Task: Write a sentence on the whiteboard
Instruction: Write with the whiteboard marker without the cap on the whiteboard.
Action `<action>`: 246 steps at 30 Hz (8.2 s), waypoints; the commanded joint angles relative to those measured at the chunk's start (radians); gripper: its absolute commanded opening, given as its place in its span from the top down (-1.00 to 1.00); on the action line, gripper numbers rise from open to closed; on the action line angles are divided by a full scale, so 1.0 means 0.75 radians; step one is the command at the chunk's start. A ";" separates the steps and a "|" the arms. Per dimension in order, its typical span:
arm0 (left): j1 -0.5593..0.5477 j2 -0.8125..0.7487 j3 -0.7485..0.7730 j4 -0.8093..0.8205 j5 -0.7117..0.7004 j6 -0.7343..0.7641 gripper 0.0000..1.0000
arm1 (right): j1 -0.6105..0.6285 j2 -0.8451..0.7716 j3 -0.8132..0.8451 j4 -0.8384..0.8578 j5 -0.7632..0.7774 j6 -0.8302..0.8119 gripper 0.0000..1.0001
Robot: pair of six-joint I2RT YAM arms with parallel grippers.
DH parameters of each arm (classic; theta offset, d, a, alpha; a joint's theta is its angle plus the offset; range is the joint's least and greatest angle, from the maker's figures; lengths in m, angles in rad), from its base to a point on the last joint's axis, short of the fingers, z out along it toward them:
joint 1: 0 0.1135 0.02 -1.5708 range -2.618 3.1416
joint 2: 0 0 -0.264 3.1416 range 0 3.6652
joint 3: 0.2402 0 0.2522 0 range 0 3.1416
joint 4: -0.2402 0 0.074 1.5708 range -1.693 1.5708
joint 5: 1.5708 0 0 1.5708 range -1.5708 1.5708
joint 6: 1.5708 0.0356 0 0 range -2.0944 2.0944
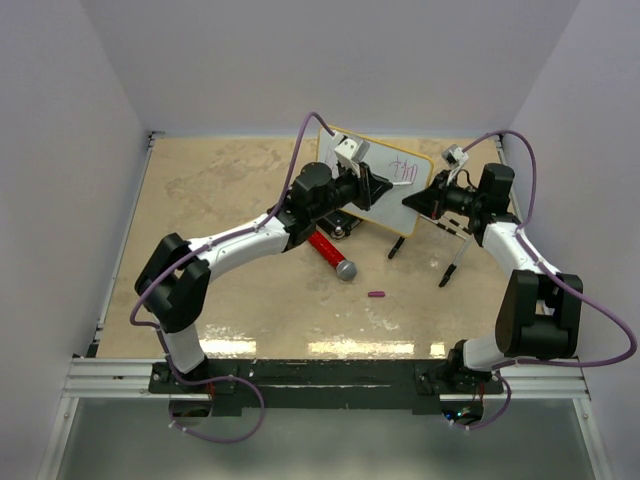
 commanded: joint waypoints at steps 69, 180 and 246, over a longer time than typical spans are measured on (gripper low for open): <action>-0.010 0.053 0.220 -0.034 0.017 0.001 1.00 | 0.015 -0.042 0.026 -0.016 0.002 -0.063 1.00; 0.162 -0.534 -0.365 0.017 0.070 0.070 1.00 | 0.013 -0.066 0.024 -0.022 0.027 -0.071 1.00; 0.301 -1.084 -0.982 0.152 -0.022 0.109 1.00 | 0.015 -0.093 0.028 -0.145 -0.033 -0.233 1.00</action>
